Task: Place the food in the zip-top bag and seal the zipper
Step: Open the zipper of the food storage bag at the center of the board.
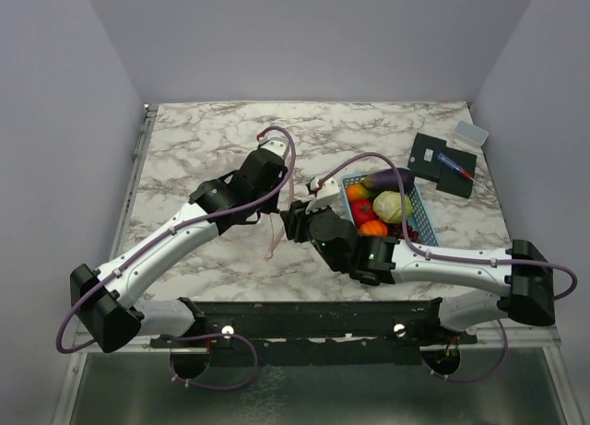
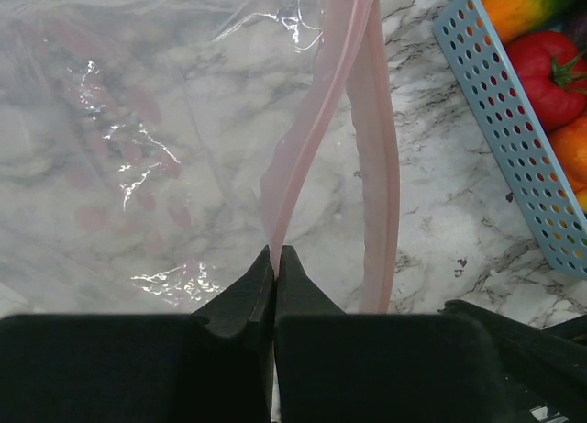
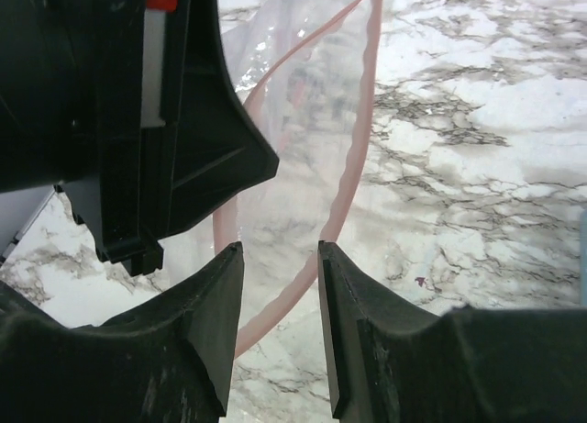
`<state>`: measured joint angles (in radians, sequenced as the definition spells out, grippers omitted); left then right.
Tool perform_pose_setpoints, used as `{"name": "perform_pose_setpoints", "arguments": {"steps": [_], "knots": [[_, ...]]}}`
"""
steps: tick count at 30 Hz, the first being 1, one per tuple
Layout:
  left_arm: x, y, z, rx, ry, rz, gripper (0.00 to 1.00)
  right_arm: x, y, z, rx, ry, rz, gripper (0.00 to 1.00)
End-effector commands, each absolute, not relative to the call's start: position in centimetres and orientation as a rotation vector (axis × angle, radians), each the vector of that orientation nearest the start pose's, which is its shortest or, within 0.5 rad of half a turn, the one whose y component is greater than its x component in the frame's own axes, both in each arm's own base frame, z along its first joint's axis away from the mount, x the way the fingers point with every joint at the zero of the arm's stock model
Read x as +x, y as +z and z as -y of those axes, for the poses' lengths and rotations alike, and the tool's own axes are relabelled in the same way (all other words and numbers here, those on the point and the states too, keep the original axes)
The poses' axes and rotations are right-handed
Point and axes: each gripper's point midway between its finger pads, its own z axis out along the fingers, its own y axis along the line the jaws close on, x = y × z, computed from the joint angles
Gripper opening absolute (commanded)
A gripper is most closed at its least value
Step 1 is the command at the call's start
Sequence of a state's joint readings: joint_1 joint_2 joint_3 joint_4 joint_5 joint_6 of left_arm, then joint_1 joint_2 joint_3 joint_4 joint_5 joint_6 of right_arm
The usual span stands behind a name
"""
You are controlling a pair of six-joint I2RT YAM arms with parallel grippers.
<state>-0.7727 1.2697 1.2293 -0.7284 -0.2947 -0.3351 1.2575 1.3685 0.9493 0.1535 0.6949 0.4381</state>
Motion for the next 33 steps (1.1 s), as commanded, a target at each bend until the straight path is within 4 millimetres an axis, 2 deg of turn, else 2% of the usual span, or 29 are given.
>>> {"name": "perform_pose_setpoints", "arguments": {"steps": [1, 6, 20, 29, 33], "knots": [[26.0, 22.7, 21.1, 0.392, -0.276, -2.267, 0.00, 22.4, 24.6, -34.5, -0.143, 0.519, -1.834, 0.45], [25.6, 23.0, 21.2, 0.403, -0.304, -2.266, 0.00, 22.4, 25.1, -34.3, -0.118, 0.495, -1.884, 0.45], [25.0, 24.2, 20.9, 0.399, -0.328, -2.255, 0.00, 23.2, 23.5, -35.1, -0.067, 0.433, -1.958, 0.48], [24.5, 25.1, 21.0, 0.402, -0.360, -2.250, 0.00, 24.5, 22.8, -36.2, -0.036, 0.460, -1.961, 0.47], [24.2, 25.5, 21.0, 0.403, -0.377, -2.248, 0.00, 24.9, 22.8, -36.4, -0.010, 0.474, -1.960, 0.42]]}}
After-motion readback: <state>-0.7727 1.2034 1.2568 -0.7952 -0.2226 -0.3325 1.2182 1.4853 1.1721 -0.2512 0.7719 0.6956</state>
